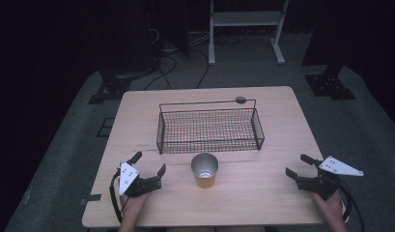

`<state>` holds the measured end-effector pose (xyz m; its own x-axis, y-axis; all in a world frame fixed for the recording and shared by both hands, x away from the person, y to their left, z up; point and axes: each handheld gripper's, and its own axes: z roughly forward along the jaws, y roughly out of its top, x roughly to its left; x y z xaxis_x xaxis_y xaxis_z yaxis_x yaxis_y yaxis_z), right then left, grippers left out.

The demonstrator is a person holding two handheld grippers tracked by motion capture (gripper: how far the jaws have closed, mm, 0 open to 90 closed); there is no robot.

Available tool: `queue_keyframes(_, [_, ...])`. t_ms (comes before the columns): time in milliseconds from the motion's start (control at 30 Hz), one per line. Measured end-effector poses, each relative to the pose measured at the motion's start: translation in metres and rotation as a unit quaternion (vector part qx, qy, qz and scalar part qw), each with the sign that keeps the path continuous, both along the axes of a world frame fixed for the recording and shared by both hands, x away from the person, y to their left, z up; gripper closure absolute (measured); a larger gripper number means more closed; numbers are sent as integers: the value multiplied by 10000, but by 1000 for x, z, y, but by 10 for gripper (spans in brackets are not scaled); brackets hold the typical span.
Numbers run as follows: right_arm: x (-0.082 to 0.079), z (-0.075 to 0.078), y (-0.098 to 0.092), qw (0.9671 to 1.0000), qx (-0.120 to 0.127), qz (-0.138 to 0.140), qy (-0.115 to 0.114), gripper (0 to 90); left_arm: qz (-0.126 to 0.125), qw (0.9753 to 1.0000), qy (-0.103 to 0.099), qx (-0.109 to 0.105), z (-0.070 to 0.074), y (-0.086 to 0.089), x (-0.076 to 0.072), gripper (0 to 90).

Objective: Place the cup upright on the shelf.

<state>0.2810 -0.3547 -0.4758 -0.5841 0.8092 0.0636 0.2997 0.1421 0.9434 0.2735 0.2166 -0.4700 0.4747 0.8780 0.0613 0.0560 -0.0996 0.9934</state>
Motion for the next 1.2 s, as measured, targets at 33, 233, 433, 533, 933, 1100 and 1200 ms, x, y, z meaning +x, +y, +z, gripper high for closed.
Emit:
queue_keyframes(33, [0,0,0,10000,2,3,-9,135,-5,10000,-7,13,0,-1,0,30])
queue_keyframes(233, [0,0,0,10000,7,0,-9,135,-87,9999,-11,56,0,-4,-1,29])
queue_keyframes(433, [0,0,1,10000,-52,-12,19,135,-265,9996,-42,92,1,-6,-4,29])
queue_keyframes(533, [0,0,1,10000,-51,-31,32,135,-291,9995,-58,113,1,-8,-4,24])
queue_keyframes(933, [0,0,1,10000,-51,-24,31,135,-435,9989,-63,150,1,-15,-4,19])
queue_keyframes(1100, [0,0,1,10000,-45,-18,30,135,-519,9984,-103,220,2,-19,-5,18])
queue_keyframes(1200, [0,0,1,10000,-41,-18,31,135,-564,9982,-100,199,2,-21,-5,17])
